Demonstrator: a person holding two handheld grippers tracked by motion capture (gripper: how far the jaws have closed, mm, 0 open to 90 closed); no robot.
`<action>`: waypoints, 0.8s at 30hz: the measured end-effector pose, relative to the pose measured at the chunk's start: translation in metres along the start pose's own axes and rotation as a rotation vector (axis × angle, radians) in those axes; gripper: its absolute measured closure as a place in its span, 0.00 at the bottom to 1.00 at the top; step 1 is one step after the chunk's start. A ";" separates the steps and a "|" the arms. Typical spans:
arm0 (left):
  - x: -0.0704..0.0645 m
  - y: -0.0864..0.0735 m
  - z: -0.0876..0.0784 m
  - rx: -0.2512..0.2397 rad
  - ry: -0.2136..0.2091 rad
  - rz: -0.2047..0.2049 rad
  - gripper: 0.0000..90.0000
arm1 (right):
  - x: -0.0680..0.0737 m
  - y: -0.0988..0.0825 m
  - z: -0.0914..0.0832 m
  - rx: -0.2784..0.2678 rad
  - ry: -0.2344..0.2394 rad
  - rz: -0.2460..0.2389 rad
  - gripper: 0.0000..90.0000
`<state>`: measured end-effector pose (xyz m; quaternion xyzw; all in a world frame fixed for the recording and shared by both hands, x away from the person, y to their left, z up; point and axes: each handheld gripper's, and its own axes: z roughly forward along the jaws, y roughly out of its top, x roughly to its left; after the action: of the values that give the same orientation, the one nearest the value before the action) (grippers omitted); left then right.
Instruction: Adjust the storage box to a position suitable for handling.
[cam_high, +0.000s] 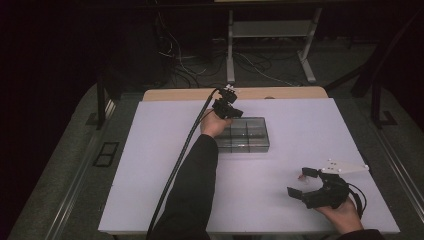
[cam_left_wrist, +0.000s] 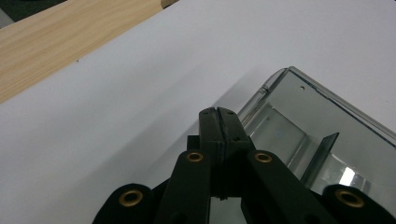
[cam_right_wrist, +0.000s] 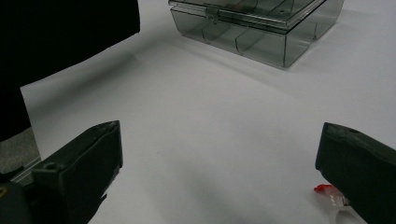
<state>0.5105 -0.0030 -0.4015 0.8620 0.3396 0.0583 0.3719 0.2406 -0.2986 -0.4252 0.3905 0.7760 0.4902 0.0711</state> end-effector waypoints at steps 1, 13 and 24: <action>-0.001 0.000 -0.001 0.006 -0.001 0.002 0.98 | 0.000 0.000 0.000 0.000 0.000 0.000 0.01; 0.003 -0.002 0.006 -0.013 0.028 -0.034 0.98 | 0.000 0.000 0.000 -0.006 0.000 0.000 0.01; 0.006 -0.003 0.003 0.005 0.012 -0.048 0.99 | 0.000 0.001 -0.002 -0.019 -0.003 -0.003 0.01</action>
<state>0.5146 0.0007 -0.4067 0.8542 0.3624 0.0538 0.3689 0.2400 -0.2999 -0.4234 0.3894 0.7718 0.4969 0.0764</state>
